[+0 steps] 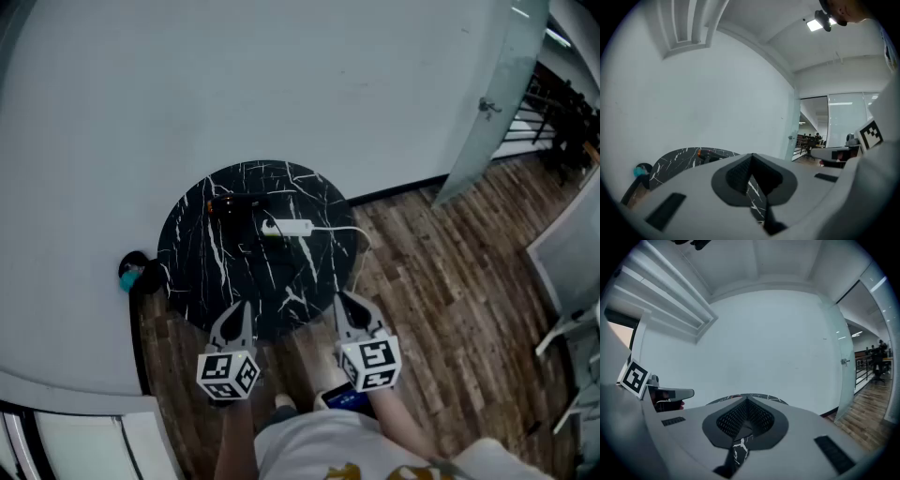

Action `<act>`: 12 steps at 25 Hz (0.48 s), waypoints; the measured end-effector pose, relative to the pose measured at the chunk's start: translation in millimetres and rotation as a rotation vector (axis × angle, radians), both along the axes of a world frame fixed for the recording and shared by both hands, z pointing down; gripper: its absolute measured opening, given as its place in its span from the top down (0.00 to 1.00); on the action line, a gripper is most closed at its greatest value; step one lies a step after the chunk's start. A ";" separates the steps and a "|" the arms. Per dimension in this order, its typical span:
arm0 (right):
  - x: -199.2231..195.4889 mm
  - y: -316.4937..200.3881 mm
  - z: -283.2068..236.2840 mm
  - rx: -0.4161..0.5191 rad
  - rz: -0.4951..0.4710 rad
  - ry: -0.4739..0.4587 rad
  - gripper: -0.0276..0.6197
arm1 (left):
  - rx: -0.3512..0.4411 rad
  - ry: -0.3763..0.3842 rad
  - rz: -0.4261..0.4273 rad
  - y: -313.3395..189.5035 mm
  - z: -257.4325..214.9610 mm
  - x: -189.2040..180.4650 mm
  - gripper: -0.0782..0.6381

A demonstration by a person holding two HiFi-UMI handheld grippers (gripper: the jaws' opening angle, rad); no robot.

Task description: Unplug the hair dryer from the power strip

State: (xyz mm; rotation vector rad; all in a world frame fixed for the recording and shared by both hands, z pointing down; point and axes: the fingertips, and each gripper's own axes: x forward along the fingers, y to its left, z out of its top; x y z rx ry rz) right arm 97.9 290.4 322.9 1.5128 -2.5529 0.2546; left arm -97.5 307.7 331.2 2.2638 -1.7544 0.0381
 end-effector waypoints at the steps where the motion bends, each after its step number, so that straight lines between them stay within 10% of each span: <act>1: 0.5 -0.6 0.5 0.002 0.002 -0.002 0.96 | 0.000 -0.003 -0.001 -0.6 0.1 0.4 0.90; 12: 8.1 -0.1 3.2 -0.006 -0.007 -0.014 0.96 | -0.011 -0.018 -0.010 3.3 2.0 6.3 0.90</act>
